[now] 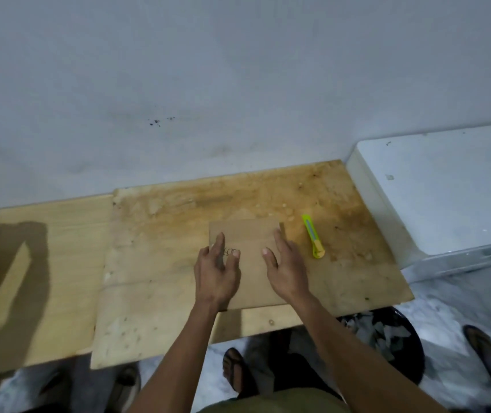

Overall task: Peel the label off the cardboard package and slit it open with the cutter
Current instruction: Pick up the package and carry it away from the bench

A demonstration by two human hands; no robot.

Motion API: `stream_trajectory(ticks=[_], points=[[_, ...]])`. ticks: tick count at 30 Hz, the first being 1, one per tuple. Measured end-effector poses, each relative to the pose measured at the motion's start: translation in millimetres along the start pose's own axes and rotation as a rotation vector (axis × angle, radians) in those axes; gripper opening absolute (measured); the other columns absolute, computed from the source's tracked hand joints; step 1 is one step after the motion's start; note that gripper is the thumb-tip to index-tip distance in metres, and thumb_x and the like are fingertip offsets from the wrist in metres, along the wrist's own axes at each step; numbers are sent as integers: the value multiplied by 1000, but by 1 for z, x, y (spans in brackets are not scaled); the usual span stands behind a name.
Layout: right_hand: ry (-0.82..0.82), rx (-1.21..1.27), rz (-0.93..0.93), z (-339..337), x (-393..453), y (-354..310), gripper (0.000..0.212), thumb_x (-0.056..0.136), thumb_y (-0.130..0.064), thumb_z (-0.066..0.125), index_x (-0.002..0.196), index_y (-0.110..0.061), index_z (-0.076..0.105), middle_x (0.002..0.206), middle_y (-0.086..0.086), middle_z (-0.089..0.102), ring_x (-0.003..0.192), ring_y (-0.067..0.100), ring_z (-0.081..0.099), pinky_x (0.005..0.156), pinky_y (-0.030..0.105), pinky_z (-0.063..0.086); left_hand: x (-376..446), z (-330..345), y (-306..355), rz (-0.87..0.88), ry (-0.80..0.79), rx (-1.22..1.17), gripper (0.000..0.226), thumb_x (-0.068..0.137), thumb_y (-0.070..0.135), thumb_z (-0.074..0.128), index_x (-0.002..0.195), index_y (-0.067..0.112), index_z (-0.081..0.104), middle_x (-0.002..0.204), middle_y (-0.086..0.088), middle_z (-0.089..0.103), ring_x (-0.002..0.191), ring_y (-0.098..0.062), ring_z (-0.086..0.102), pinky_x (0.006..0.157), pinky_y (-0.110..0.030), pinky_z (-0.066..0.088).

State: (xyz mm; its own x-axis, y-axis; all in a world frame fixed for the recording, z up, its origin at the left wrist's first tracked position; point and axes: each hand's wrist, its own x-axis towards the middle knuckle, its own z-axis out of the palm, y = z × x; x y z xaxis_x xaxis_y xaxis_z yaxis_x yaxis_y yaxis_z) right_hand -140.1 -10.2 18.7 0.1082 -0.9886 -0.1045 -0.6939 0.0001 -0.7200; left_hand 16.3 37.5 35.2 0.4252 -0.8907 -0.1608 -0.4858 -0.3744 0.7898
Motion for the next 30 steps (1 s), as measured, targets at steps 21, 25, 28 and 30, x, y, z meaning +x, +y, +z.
stream_trajectory(ticks=[21, 25, 28, 30], points=[[301, 162, 256, -82, -62, 51, 70, 92, -36, 63, 152, -27, 28, 144, 7, 46, 129, 22, 47, 99, 27, 39, -31, 74, 60, 199, -219, -26, 71, 81, 44, 78, 144, 24, 52, 115, -15, 58, 110, -27, 57, 87, -22, 37], [436, 183, 308, -116, -89, 81, 71, 91, -33, 66, 152, -24, 30, 136, 7, 52, 121, 18, 52, 89, 17, 34, -57, 112, 87, 296, -314, 29, 71, 83, 43, 75, 146, 24, 49, 120, -16, 56, 114, -24, 52, 88, -21, 35], [480, 176, 376, -142, -119, 113, 71, 92, -39, 63, 152, -23, 29, 139, 7, 51, 122, 20, 51, 93, 24, 38, -87, 144, 101, 346, -463, 105, 74, 89, 40, 70, 153, 27, 36, 126, -15, 52, 117, -25, 50, 90, -22, 35], [489, 183, 428, -157, -144, 137, 67, 93, -39, 60, 152, -20, 32, 143, 8, 48, 126, 23, 50, 100, 31, 41, -112, 164, 107, 388, -538, 152, 76, 89, 41, 68, 155, 26, 31, 124, -15, 56, 121, -24, 48, 92, -24, 38]])
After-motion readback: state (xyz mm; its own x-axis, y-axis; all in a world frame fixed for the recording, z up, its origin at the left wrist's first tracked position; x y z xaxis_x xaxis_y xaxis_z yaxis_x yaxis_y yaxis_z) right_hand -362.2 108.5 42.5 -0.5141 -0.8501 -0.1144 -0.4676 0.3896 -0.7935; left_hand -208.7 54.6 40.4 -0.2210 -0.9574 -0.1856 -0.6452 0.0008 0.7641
